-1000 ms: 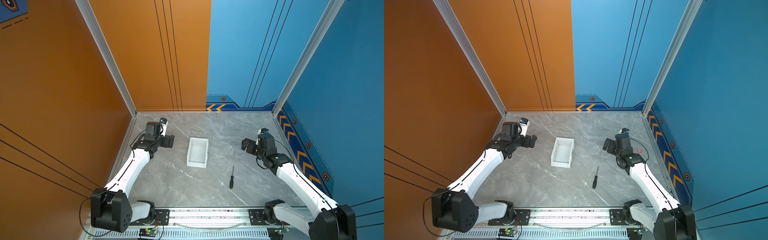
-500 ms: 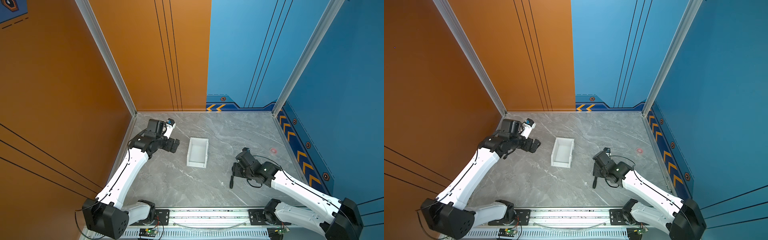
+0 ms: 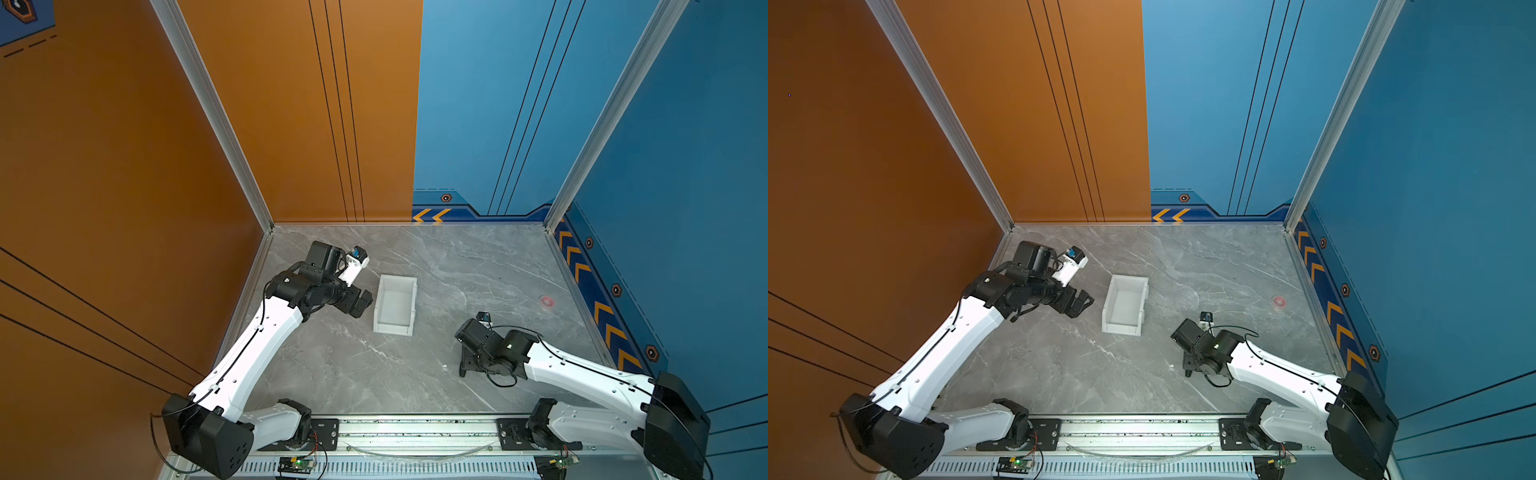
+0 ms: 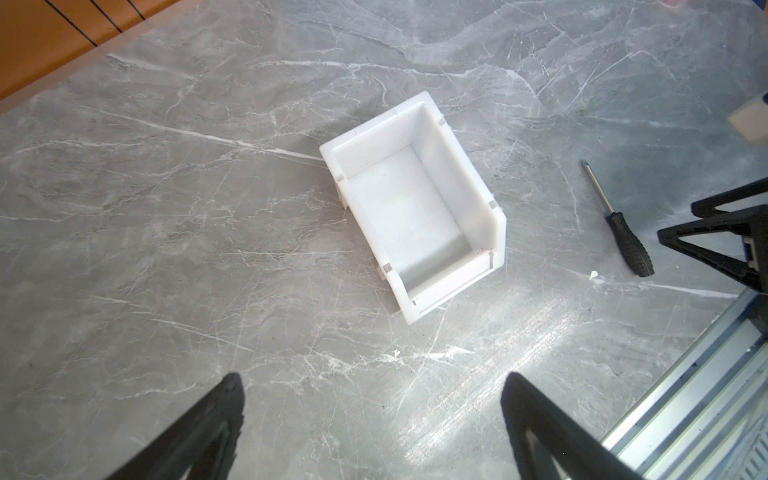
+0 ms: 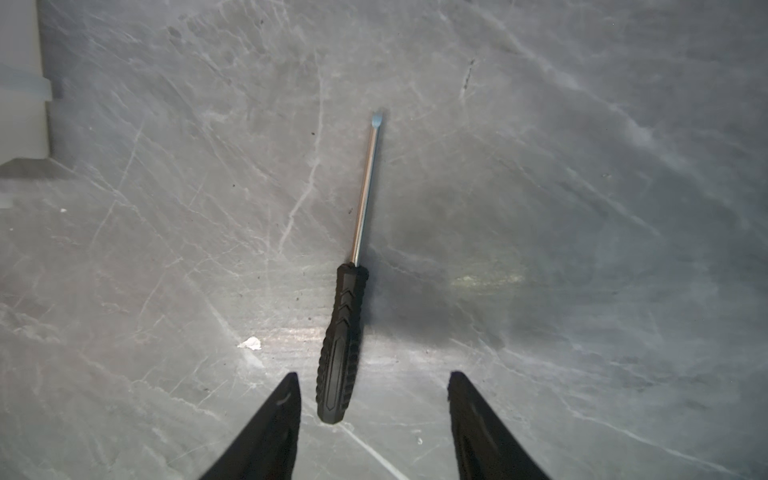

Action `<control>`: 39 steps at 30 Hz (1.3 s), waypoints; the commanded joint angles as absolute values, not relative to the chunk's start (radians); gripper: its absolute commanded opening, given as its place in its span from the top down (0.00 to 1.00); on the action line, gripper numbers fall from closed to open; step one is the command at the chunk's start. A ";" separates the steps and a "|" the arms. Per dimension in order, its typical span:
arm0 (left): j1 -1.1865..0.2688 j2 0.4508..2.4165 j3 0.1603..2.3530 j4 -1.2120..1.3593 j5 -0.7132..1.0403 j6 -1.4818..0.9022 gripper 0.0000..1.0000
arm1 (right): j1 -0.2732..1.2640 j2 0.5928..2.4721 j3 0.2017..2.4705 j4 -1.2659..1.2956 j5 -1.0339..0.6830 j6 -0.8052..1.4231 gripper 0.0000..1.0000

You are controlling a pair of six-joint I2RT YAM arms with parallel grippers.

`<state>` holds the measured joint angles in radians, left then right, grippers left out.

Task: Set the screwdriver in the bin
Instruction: 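Reach the right gripper over the black-handled screwdriver while the left arm lifts, then close the right gripper on the screwdriver's black handle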

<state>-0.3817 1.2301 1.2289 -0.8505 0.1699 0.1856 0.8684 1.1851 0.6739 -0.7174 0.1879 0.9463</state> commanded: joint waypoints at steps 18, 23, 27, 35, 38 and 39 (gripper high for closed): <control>-0.396 1.206 1.221 -0.878 0.157 0.202 0.02 | 0.939 1.417 0.706 -0.598 0.182 1.016 0.57; -0.396 1.206 1.223 -0.878 0.149 0.204 0.02 | 0.951 1.427 0.690 -0.595 0.186 1.034 0.62; -0.396 1.205 1.218 -0.878 0.148 0.201 0.02 | 0.954 1.410 0.667 -0.596 0.187 1.048 0.66; -0.396 1.204 1.221 -0.879 0.138 0.201 0.02 | 0.953 1.343 0.616 -0.597 0.205 1.071 0.70; -0.394 1.204 1.222 -0.878 0.138 0.199 0.02 | 0.947 1.320 0.607 -0.597 0.210 1.072 0.74; -0.395 1.203 1.224 -0.878 0.137 0.198 0.02 | 0.944 1.314 0.605 -0.596 0.210 1.070 0.75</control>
<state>-0.3923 1.2228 1.2228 -0.8585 0.1577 0.1947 0.9489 1.3350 0.6205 -0.5804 0.1879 1.0527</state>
